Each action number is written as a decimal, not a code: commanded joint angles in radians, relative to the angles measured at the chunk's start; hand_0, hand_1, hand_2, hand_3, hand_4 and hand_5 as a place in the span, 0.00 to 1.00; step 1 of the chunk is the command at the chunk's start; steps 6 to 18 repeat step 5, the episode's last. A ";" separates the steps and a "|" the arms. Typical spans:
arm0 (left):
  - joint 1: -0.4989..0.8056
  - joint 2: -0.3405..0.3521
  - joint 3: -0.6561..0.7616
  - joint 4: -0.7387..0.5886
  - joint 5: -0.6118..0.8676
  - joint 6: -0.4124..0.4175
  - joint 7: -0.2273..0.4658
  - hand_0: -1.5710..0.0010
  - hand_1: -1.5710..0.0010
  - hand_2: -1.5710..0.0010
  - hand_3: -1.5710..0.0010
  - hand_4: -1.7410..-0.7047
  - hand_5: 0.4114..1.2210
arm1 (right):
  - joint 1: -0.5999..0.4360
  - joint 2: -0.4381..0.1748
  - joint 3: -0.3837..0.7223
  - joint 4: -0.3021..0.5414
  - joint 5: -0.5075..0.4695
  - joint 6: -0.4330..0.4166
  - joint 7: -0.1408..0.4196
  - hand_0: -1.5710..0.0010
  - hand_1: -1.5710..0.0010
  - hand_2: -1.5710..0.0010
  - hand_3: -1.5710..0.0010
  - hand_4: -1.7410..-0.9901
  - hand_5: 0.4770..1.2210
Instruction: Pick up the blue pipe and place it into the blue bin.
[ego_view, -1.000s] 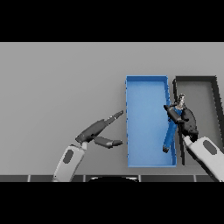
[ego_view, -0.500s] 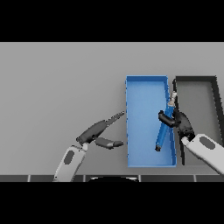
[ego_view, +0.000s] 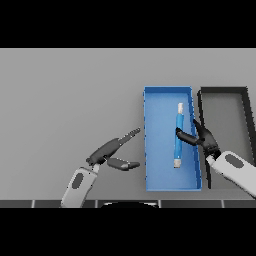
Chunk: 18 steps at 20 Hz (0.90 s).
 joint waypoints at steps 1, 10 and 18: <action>-0.005 -0.007 -0.004 -0.004 -0.005 0.006 0.003 1.00 1.00 1.00 1.00 0.83 0.02 | 0.007 -0.008 0.002 -0.010 -0.001 -0.002 0.000 1.00 1.00 1.00 1.00 0.96 0.25; -0.043 -0.027 0.002 0.017 -0.008 0.016 0.041 1.00 1.00 1.00 1.00 0.83 0.02 | -0.011 -0.015 0.005 -0.004 -0.013 0.013 0.001 1.00 1.00 1.00 1.00 0.96 0.22; -0.043 -0.027 0.002 0.017 -0.008 0.016 0.041 1.00 1.00 1.00 1.00 0.83 0.02 | -0.011 -0.015 0.005 -0.004 -0.013 0.013 0.001 1.00 1.00 1.00 1.00 0.96 0.22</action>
